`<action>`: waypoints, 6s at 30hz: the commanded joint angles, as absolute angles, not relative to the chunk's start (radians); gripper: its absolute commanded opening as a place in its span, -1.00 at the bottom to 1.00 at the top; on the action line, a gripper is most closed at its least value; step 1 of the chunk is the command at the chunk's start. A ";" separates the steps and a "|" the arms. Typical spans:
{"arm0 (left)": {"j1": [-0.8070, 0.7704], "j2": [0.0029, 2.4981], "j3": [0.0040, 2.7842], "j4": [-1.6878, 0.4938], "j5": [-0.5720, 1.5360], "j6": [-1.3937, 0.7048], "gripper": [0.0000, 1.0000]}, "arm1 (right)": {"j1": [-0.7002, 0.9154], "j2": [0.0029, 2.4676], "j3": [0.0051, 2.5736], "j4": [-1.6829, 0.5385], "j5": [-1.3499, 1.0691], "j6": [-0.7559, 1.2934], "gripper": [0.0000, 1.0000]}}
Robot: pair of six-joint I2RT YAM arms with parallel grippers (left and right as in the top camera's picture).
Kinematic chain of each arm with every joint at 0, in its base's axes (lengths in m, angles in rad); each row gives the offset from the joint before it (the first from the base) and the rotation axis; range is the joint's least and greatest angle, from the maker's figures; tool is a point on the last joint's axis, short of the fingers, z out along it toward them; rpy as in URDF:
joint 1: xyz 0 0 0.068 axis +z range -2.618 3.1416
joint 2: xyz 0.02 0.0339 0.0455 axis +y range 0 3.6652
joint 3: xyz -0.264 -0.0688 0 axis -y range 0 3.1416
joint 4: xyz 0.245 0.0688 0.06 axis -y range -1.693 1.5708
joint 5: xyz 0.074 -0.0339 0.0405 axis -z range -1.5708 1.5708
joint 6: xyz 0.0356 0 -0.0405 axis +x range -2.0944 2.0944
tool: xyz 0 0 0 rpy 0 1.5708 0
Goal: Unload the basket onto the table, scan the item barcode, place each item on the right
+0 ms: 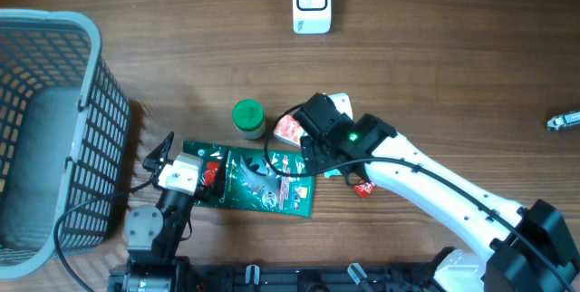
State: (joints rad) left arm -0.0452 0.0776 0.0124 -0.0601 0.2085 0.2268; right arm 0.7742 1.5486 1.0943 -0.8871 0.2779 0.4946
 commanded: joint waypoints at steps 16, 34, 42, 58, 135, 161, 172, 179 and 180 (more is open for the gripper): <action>-0.051 0.072 0.010 -0.065 0.224 0.221 1.00 | 1.056 1.615 1.084 -1.026 0.654 0.366 0.99; -0.051 0.072 0.010 -0.065 0.224 0.221 1.00 | 1.044 2.052 1.084 -0.799 0.353 0.266 0.53; -0.051 0.072 0.010 -0.065 0.224 0.221 1.00 | 0.900 2.056 1.037 -0.762 0.246 0.327 0.47; -0.051 0.072 0.010 -0.065 0.224 0.221 1.00 | 0.899 1.897 1.164 -0.859 -0.024 0.453 0.16; -0.051 0.072 0.010 -0.065 0.224 0.221 1.00 | 0.838 0.623 0.689 -0.527 -0.162 0.505 -0.92; -0.051 0.072 0.010 -0.065 0.224 0.221 1.00 | 0.496 2.237 1.375 0.842 0.527 -0.998 -0.91; -0.051 0.072 0.010 -0.065 0.224 0.221 1.00 | 0.473 2.340 1.397 1.054 0.614 -1.145 -0.91; -0.051 0.072 0.010 -0.065 0.224 0.221 1.00 | 0.213 2.339 1.397 1.559 1.239 -1.305 -0.92; -0.051 0.072 0.010 -0.065 0.224 0.221 1.00 | 0.138 2.339 1.397 1.535 1.354 -1.233 -0.92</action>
